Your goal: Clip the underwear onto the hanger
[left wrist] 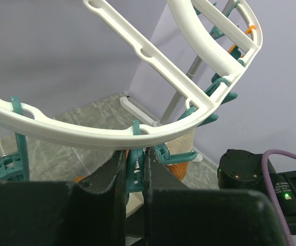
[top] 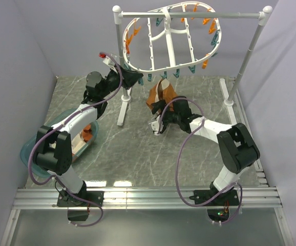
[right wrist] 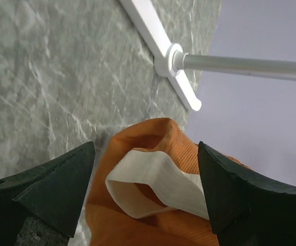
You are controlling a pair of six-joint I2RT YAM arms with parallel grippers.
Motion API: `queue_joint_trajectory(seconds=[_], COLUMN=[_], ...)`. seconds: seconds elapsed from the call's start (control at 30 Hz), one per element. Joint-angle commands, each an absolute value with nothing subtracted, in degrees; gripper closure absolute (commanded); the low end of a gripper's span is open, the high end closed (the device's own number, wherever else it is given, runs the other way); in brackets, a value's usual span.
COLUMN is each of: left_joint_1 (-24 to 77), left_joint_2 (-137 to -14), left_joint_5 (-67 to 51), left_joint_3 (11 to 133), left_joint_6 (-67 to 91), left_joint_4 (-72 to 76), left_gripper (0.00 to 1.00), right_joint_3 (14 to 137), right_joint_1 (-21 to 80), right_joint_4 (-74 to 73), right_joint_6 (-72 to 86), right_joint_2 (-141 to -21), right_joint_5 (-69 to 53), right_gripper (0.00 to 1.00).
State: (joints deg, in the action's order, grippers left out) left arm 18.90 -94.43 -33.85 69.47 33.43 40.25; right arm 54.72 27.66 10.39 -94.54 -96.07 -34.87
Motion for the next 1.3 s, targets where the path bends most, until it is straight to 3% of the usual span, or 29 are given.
queue_joint_trajectory(seconds=[0.0,0.27,0.47,0.87,1.27], left_joint_1=[19.2,19.2,19.2,19.2,19.2], left_joint_2=[-91.8,-91.8,-91.6,-91.7,-91.6], left_joint_5=[-36.1,-36.6,-37.0,-37.2,-37.8], left_joint_3=[70.8,70.4,70.3,70.0,70.0], left_joint_6=[32.5,32.7,32.5,32.9,32.8], left_joint_4=[42.4,42.5,42.3,42.9,42.8], left_gripper=[1.00,1.00,1.00,1.00,1.00], right_joint_3=[57.2,53.7,52.6,52.1,49.1], right_joint_1=[26.6,26.5,27.2,27.1,25.4], right_joint_4=[12.7,12.3,7.9,1.4,-1.1], right_joint_6=[-98.9,-115.8,-126.7,-135.3,-139.7], right_joint_2=[-96.3,-93.2,-91.8,-87.9,-80.9], right_joint_5=[-34.1,-32.8,-24.8,-21.9,-29.2], right_gripper=[0.12,0.13,0.14,0.12,0.11])
